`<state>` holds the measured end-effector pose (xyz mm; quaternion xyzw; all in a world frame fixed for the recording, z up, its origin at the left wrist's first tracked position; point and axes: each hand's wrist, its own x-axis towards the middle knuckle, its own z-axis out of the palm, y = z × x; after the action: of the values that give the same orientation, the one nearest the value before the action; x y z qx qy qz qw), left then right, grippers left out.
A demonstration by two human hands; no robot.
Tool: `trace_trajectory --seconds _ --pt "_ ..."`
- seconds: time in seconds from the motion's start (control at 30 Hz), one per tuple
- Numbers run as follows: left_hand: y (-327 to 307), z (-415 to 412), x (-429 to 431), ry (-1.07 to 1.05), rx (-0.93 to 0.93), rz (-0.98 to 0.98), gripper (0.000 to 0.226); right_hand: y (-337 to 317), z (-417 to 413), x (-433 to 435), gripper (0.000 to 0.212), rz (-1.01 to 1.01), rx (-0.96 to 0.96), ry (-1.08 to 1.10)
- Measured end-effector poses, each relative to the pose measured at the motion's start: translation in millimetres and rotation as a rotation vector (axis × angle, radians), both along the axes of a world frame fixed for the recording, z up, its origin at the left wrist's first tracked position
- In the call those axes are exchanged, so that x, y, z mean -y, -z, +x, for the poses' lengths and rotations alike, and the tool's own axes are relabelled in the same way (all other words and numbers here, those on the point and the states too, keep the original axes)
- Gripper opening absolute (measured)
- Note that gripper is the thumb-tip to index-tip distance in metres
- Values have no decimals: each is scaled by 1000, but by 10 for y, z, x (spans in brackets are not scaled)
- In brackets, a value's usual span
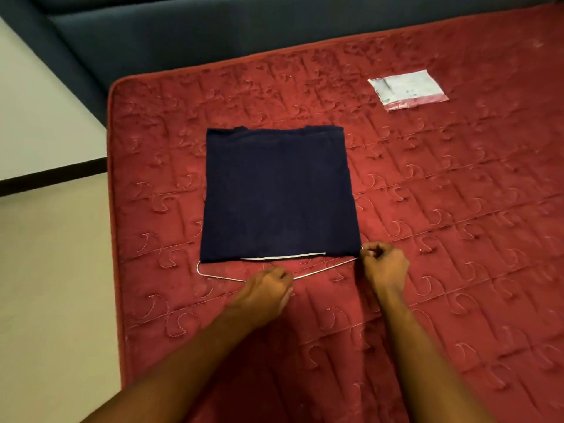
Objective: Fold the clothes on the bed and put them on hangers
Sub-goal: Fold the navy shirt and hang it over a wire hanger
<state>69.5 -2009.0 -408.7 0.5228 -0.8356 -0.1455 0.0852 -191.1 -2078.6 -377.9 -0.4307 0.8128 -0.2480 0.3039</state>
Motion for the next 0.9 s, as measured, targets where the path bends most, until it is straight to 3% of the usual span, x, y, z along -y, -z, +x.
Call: trace_trajectory --seconds 0.13,0.23,0.3,0.37,0.47,0.6,0.7,0.9 --pt "14 223 -148 -172 -181 -68 27 -27 -125 -83 15 163 -16 -44" --pt "-58 529 -125 -520 -166 -224 21 -100 -191 -25 7 238 -51 -127" --pt "-61 783 -72 -863 -135 -167 25 -145 -178 27 12 206 -65 -169" --pt "-7 993 -3 -1106 -124 12 40 -143 -159 67 16 176 -106 -204" --pt "-3 1179 110 -1113 -240 171 39 -84 -83 139 7 173 -149 -181" --pt "-117 1226 275 -1190 -397 352 21 53 -49 269 24 206 -51 -175" --pt "-147 1332 304 -1258 -450 339 15 97 -144 279 10 218 -54 -155" --pt "-211 1323 363 -1201 -321 277 9 2 -117 381 18 283 -167 -137"
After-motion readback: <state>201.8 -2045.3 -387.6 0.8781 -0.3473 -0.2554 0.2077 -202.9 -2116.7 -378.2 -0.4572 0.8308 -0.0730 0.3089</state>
